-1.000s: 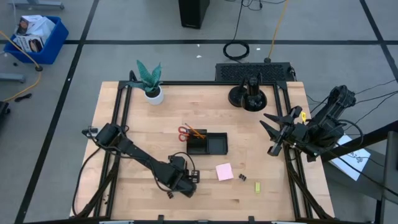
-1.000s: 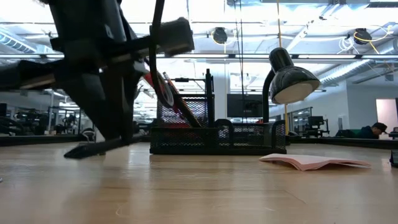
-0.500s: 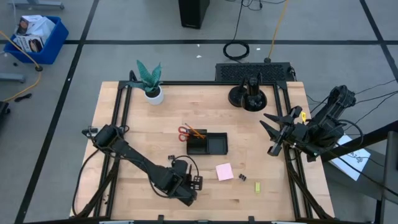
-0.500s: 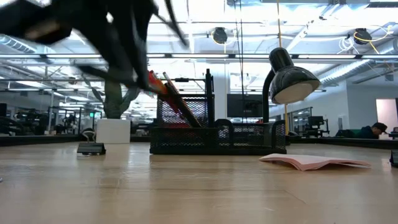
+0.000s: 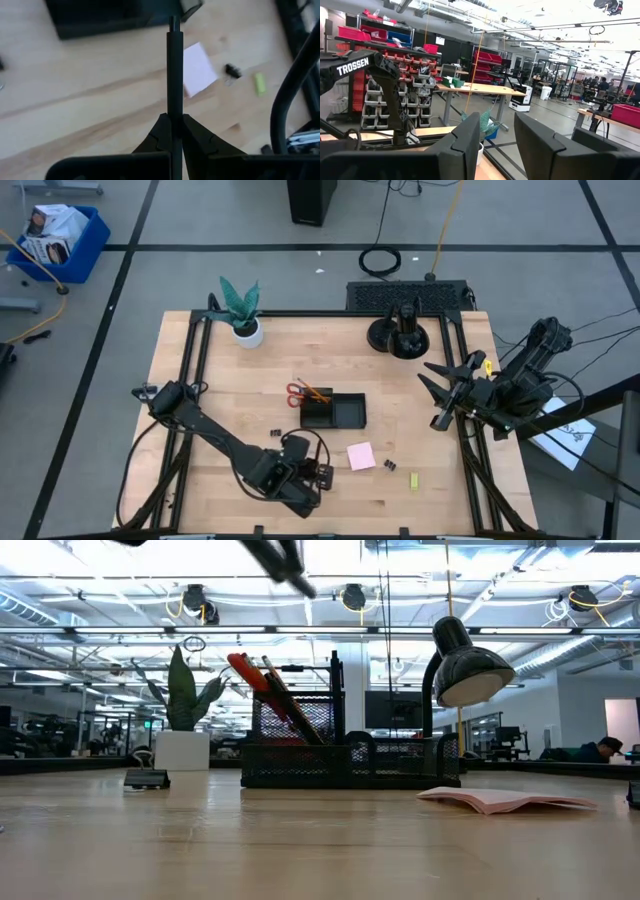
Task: Pick and place office supplies into organizer
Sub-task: Put the black pen into the desk organizer
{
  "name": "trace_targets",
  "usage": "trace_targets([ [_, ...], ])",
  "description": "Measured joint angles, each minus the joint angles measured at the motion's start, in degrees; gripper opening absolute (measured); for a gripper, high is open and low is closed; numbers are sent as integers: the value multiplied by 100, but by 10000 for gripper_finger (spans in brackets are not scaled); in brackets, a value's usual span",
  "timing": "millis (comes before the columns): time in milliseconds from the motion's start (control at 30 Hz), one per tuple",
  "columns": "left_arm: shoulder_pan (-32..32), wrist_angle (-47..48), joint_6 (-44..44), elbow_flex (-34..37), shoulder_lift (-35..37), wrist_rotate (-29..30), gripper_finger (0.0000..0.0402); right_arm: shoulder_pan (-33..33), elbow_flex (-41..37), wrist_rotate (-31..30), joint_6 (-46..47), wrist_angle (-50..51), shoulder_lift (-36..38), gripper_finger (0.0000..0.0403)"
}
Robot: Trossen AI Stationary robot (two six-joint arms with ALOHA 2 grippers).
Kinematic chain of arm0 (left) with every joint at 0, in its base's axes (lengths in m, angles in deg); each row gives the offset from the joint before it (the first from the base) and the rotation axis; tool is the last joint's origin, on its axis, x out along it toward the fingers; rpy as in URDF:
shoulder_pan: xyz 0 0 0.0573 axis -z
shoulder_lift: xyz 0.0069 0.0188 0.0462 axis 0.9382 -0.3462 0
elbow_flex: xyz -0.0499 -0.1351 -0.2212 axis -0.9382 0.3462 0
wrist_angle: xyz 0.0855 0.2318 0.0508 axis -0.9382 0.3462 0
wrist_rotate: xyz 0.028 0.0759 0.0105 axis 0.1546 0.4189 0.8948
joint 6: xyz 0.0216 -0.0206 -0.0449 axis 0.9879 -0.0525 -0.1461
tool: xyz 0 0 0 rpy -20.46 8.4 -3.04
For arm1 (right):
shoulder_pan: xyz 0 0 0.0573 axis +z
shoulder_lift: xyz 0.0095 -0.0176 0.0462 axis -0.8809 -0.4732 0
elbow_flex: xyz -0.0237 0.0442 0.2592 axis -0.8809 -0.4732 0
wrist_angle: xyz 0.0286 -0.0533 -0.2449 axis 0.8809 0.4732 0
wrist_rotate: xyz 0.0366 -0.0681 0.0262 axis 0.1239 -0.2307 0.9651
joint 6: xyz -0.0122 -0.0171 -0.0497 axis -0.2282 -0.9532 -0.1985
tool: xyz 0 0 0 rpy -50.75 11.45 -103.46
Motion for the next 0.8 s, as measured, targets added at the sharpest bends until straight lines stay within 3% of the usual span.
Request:
trace_targets([
  [267, -41, 3, 679, -412, 0, 955, 12, 0, 0, -2, 60, 0, 0, 116],
  [800, -511, 11, 2883, -1279, 0, 1976, 12, 0, 0, -7, 147, 0, 0, 116],
])
